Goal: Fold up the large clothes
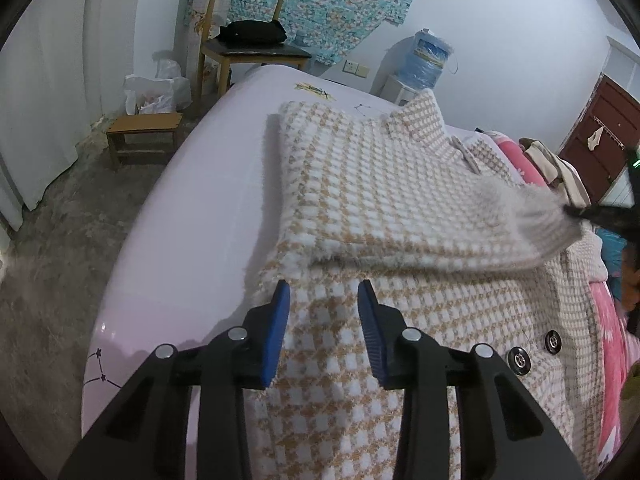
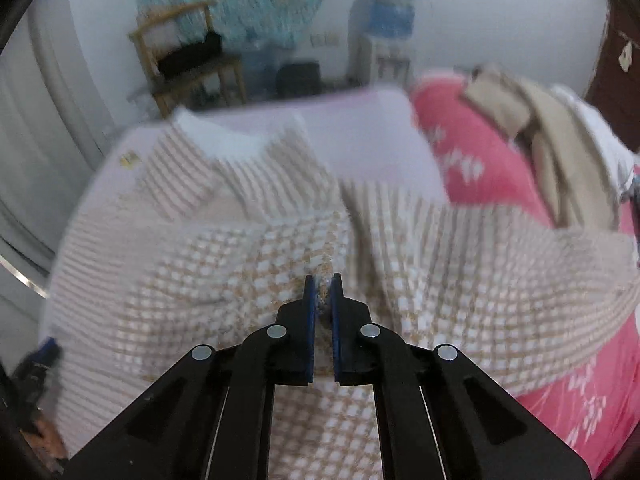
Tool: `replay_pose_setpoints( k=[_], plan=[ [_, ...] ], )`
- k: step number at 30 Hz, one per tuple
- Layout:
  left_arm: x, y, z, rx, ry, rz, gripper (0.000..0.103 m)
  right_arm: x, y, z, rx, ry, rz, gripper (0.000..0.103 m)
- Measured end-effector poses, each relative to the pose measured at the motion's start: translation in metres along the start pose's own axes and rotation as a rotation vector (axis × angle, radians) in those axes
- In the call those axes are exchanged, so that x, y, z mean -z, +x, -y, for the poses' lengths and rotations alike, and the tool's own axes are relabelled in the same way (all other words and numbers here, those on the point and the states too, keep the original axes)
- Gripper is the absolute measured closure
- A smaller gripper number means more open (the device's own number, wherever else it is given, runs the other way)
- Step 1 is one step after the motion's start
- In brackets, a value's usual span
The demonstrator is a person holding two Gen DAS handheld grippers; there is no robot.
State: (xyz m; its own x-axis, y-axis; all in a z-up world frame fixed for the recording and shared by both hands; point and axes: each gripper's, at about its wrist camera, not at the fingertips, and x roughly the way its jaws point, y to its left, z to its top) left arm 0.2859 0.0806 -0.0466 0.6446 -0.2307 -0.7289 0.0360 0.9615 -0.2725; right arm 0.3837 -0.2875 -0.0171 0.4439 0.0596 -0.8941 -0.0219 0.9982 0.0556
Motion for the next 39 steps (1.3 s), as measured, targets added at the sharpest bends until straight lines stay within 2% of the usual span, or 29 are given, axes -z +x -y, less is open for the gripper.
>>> replay_pose_setpoints(
  k=[4, 8, 10, 11, 13, 16, 19, 23, 25, 27, 31, 33, 39],
  plan=[
    [0.000, 0.001, -0.001, 0.009, -0.005, -0.003, 0.069, 0.017, 0.032, 0.015, 0.023, 0.014, -0.077, 0.098],
    [0.000, 0.001, -0.003, 0.025, -0.008, -0.005, 0.069, 0.018, 0.030, 0.018, 0.031, 0.031, -0.075, 0.096],
    [0.000, 0.001, -0.004, 0.033, -0.013, -0.008, 0.069, 0.015, 0.022, 0.017, 0.080, 0.033, -0.068, 0.090],
    [0.000, 0.001, -0.005, 0.036, -0.014, -0.008, 0.069, 0.012, 0.012, 0.016, 0.122, 0.027, -0.041, 0.088],
    [0.000, 0.001, -0.005, 0.035, -0.013, -0.007, 0.069, 0.008, -0.001, 0.014, 0.144, 0.015, 0.006, 0.079],
    [0.000, 0.002, -0.004, 0.023, -0.007, -0.008, 0.069, 0.008, -0.015, 0.003, 0.020, 0.009, 0.038, 0.067],
    [0.000, 0.001, -0.002, 0.018, -0.004, -0.008, 0.069, 0.016, -0.005, -0.013, -0.037, -0.039, 0.009, 0.058],
    [-0.002, -0.002, -0.001, 0.022, -0.009, -0.012, 0.069, 0.036, 0.030, -0.029, 0.003, -0.105, -0.100, 0.055],
    [-0.003, -0.014, 0.000, 0.014, -0.009, -0.011, 0.069, 0.039, 0.023, -0.028, 0.013, -0.099, -0.085, 0.054],
    [-0.003, -0.029, 0.002, 0.025, 0.006, -0.001, 0.069, 0.045, 0.001, -0.022, -0.006, -0.066, -0.076, 0.050],
    [0.011, -0.063, 0.005, 0.036, 0.066, -0.008, 0.063, 0.078, -0.065, -0.005, -0.080, -0.018, -0.021, 0.039],
    [0.030, -0.079, 0.004, 0.049, 0.085, -0.049, 0.062, 0.106, -0.091, 0.006, -0.114, 0.008, -0.013, 0.039],
    [0.083, -0.117, -0.009, 0.070, 0.054, -0.121, 0.062, 0.206, -0.143, 0.039, -0.205, 0.184, -0.089, 0.039]
  ],
)
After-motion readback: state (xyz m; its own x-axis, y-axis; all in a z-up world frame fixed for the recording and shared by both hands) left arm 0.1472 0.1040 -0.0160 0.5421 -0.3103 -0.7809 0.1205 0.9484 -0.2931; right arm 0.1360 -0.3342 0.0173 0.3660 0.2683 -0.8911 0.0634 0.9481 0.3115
